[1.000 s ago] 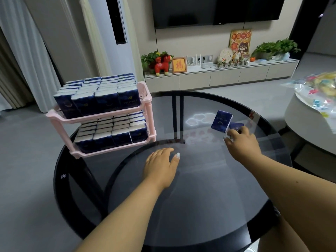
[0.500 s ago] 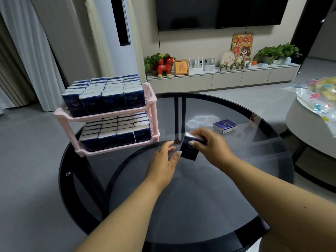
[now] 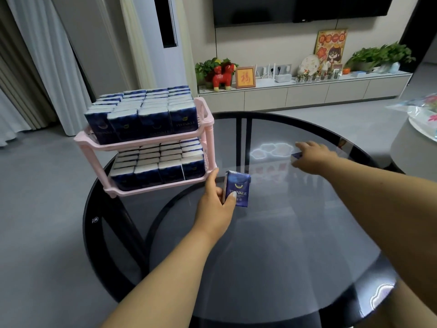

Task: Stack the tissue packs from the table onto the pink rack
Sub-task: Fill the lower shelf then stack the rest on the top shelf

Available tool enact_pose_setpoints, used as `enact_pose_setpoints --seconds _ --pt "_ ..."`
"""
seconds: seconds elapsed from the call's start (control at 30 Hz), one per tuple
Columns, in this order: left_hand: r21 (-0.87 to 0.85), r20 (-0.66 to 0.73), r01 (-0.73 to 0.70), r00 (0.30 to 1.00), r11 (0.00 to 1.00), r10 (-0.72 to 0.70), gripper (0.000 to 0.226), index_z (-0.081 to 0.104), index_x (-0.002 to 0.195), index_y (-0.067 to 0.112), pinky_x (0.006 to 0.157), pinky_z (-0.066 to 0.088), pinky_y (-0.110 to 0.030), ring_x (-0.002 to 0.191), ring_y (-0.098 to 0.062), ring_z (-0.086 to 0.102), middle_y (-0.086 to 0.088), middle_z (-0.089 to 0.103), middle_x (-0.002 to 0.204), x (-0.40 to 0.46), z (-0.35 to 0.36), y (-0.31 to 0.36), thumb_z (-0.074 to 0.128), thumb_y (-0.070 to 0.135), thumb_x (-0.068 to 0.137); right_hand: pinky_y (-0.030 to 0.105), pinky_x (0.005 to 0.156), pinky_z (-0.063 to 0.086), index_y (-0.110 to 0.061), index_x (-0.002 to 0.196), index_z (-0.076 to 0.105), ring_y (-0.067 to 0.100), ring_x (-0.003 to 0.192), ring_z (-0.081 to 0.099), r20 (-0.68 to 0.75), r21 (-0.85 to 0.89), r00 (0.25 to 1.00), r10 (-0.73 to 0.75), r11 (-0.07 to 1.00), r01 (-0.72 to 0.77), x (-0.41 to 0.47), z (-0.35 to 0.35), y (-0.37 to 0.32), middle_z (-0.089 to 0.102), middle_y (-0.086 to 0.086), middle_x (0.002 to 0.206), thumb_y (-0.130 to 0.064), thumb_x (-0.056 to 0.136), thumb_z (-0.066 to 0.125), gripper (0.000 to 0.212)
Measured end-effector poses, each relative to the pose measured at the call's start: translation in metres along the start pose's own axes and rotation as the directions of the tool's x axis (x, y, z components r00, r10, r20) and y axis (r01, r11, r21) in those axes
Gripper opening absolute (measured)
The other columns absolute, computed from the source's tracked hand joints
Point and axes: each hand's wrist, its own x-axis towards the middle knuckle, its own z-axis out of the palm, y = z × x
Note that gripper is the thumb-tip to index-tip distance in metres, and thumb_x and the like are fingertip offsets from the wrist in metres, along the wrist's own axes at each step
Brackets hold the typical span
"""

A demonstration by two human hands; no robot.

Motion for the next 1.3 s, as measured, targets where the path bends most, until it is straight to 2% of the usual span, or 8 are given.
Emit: enact_pose_setpoints --seconds 0.2,0.4,0.6,0.77,0.97,1.07,1.13,1.3 --pt "-0.073 0.022 -0.015 1.000 0.997 0.017 0.066 0.032 0.126 0.065 0.090 0.053 -0.038 0.103 -0.016 0.061 0.008 0.061 0.127 0.003 -0.001 0.000 0.050 0.024 0.077 0.038 0.112 0.017 -0.020 0.143 0.036 0.031 0.136 0.023 0.109 -0.282 0.994 -0.012 0.959 0.043 -0.003 0.001 -0.015 0.032 0.014 0.146 -0.058 0.094 0.035 0.062" --pt "-0.099 -0.046 -0.019 0.999 0.995 0.014 0.042 0.045 0.113 0.042 0.061 0.045 -0.026 0.067 -0.015 0.052 0.006 0.059 0.082 0.003 -0.001 -0.003 0.055 0.011 0.087 0.031 0.074 0.042 -0.014 0.099 0.066 0.022 0.090 0.057 0.275 -0.224 0.960 -0.058 0.967 0.123 -0.008 -0.010 -0.025 0.062 0.007 0.101 -0.070 0.075 0.057 0.062" --pt "-0.125 -0.099 0.014 0.995 0.992 -0.027 0.034 0.044 0.094 0.049 0.058 0.040 -0.025 0.065 -0.015 0.052 0.000 0.064 0.081 0.005 0.000 -0.003 0.059 0.018 0.089 0.026 0.075 0.046 -0.011 0.121 0.061 0.021 0.097 0.056 0.444 -0.222 0.890 -0.102 0.950 0.220 -0.028 -0.024 -0.027 0.060 0.010 0.123 -0.042 0.079 0.072 0.053" --pt "-0.152 -0.106 0.027 0.993 0.988 -0.043 0.030 0.045 0.088 0.042 0.061 0.042 -0.027 0.064 -0.013 0.054 -0.003 0.068 0.085 0.004 -0.002 -0.005 0.061 0.018 0.087 0.031 0.082 0.050 -0.018 0.113 0.063 0.022 0.100 0.059 0.496 -0.256 0.862 -0.102 0.932 0.257 -0.039 -0.018 -0.025 0.061 0.003 0.112 -0.053 0.073 0.072 0.054" --pt "-0.183 -0.094 0.039 0.994 0.982 -0.057 0.020 0.043 0.092 0.030 0.049 0.043 -0.019 0.048 -0.003 0.054 -0.002 0.066 0.085 0.002 -0.007 0.000 0.056 0.015 0.094 0.031 0.064 0.043 -0.011 0.089 0.064 0.023 0.073 0.053 0.278 0.295 0.940 -0.195 0.949 0.109 -0.051 -0.025 -0.026 0.061 0.009 0.087 -0.050 0.077 0.071 0.041" --pt "-0.188 -0.104 0.041 0.993 0.981 -0.061 0.016 0.044 0.092 0.030 0.050 0.042 -0.025 0.045 -0.006 0.054 -0.004 0.066 0.083 0.002 -0.007 0.001 0.052 0.016 0.096 0.026 0.052 0.033 -0.009 0.081 0.055 0.015 0.056 0.040 0.152 0.813 0.965 -0.212 0.582 0.000 -0.067 0.003 -0.048 0.050 0.009 0.071 -0.037 0.085 0.067 0.030" --pt "-0.206 -0.105 0.050 0.992 0.977 -0.073 0.015 0.046 0.091 0.029 0.048 0.041 -0.026 0.046 -0.009 0.054 -0.003 0.065 0.079 0.002 -0.008 0.002 0.049 0.016 0.098 0.025 0.052 0.034 -0.012 0.081 0.054 0.013 0.055 0.040 0.061 0.904 0.974 -0.216 0.426 0.038 -0.081 0.029 -0.071 0.050 0.004 0.067 -0.033 0.088 0.063 0.024" --pt "-0.285 -0.100 0.070 0.990 0.956 -0.102 0.013 0.050 0.090 0.028 0.044 0.041 -0.026 0.054 -0.017 0.054 -0.002 0.057 0.065 0.000 -0.008 0.005 0.044 0.032 0.101 0.031 0.055 0.029 -0.016 0.063 0.040 0.014 0.055 0.033 -0.217 0.859 0.970 -0.108 0.451 0.242 -0.091 0.074 -0.114 0.038 -0.002 0.057 -0.036 0.090 0.051 0.035"
